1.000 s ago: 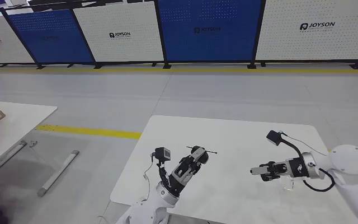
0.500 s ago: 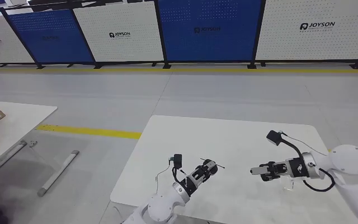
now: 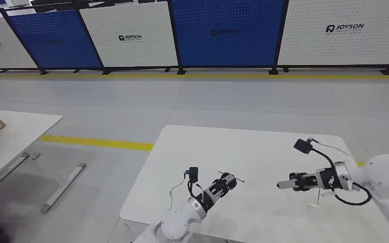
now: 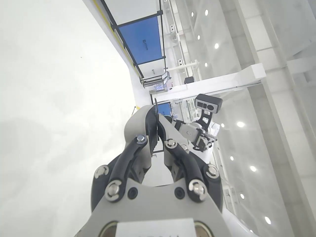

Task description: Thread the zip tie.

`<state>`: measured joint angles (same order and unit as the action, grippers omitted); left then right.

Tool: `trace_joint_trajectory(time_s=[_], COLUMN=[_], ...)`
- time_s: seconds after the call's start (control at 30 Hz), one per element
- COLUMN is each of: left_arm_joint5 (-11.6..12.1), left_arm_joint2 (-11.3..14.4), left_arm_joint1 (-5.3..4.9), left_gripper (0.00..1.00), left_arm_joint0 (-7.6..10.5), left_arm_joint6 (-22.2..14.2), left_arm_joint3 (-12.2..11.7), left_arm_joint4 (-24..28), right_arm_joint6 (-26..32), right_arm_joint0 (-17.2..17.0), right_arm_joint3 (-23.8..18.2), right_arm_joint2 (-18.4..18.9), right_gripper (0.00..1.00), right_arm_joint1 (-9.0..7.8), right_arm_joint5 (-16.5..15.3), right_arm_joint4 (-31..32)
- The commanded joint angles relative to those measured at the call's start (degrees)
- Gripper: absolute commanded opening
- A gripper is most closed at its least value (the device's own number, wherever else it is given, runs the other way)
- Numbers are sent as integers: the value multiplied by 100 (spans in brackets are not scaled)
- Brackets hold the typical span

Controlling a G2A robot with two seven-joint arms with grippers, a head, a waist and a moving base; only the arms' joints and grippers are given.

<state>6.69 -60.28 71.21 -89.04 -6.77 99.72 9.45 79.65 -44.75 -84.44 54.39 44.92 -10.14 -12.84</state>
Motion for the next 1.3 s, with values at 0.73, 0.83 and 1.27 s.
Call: trace_joint_trajectory(time_s=[0.73,0.83,1.27], left_arm_joint5=[0,0,0], left_arm_joint2=[0,0,0], left_arm_joint1=[0,0,0], left_gripper=[0,0,0], left_arm_joint0=[0,0,0], left_arm_joint6=[0,0,0], left_arm_joint3=[0,0,0], left_arm_joint4=[0,0,0], right_arm_joint6=[-291,-556,-332], right_arm_joint0=[593,572,736], right_arm_joint3=[634,502,480], right_arm_joint2=[-607,-624,-905], right_gripper=[100,100,100], right_arm_joint1=[-366,-382,-283], right_arm_joint5=[947,1868,2751], right_arm_joint4=[625,1129,1572])
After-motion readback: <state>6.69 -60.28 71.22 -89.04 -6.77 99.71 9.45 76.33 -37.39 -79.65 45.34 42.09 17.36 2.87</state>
